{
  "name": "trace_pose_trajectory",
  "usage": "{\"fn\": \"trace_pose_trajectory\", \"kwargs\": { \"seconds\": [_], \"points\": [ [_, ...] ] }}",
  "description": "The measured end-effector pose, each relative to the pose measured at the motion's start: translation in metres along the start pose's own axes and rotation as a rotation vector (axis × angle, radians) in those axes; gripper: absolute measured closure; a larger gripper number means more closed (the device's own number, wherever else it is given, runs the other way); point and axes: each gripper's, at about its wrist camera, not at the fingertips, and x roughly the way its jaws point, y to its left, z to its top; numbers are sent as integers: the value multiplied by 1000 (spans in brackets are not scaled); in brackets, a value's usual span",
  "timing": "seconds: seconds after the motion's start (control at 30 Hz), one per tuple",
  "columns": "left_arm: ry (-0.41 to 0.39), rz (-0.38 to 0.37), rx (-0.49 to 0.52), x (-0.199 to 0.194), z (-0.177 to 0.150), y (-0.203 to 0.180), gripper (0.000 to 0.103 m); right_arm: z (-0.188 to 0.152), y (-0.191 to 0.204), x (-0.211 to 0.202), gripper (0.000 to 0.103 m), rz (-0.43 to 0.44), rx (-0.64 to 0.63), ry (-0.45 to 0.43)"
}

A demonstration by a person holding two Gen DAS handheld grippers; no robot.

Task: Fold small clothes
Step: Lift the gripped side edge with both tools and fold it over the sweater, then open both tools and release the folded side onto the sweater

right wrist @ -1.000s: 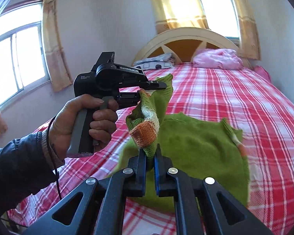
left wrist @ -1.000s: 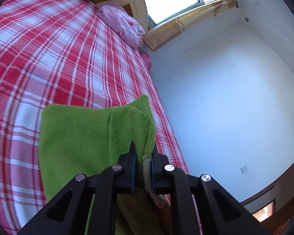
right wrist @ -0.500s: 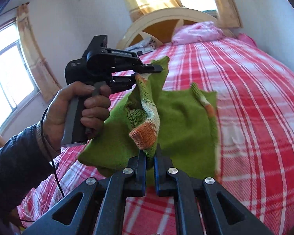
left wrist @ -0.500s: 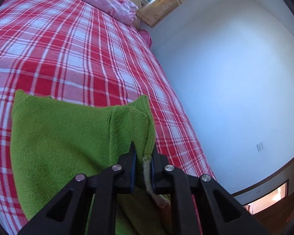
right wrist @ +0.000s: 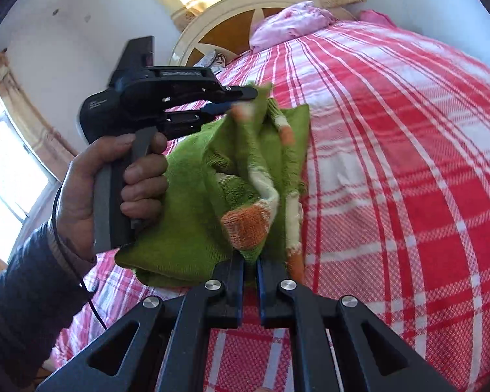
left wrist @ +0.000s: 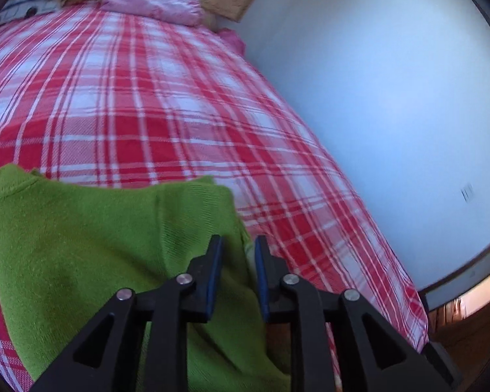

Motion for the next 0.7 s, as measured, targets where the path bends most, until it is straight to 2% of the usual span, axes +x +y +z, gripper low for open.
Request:
{"fn": "trace_pose_trajectory", "kwargs": {
  "seconds": [0.03,0.1,0.13,0.17,0.3,0.33,0.37,0.43,0.5,0.53,0.6,0.7],
  "points": [
    [-15,10,39,-8,-4,-9,80,0,0,1,97,2,0,2],
    [-36,44,110,-21,-12,-20,67,1,-3,3,97,14,7,7],
    [-47,75,132,-27,-14,-21,56,1,-3,4,97,19,6,10],
    [-61,110,150,-34,-19,-20,52,1,-4,3,97,24,2,10],
    [-98,224,213,-66,-50,-12,51,2,-8,-7,92,27,10,-9],
    [-114,253,220,-76,-60,-9,49,5,-7,-13,84,0,-8,-28],
    [-132,272,217,-85,-70,-6,41,6,-4,-18,74,-21,-25,-48],
    [-166,308,206,-101,-90,0,35,14,4,-33,64,-70,-59,-114],
    [-193,325,208,-110,-106,5,32,26,11,-42,63,-52,-73,-165],
    [-187,340,217,-109,-112,7,27,32,14,-43,63,-47,-74,-175],
    [-157,386,236,-99,-122,8,26,49,24,-32,63,-19,-81,-150],
    [-120,368,210,-83,-129,15,26,73,28,-2,63,19,-48,-89]
  ]
}}
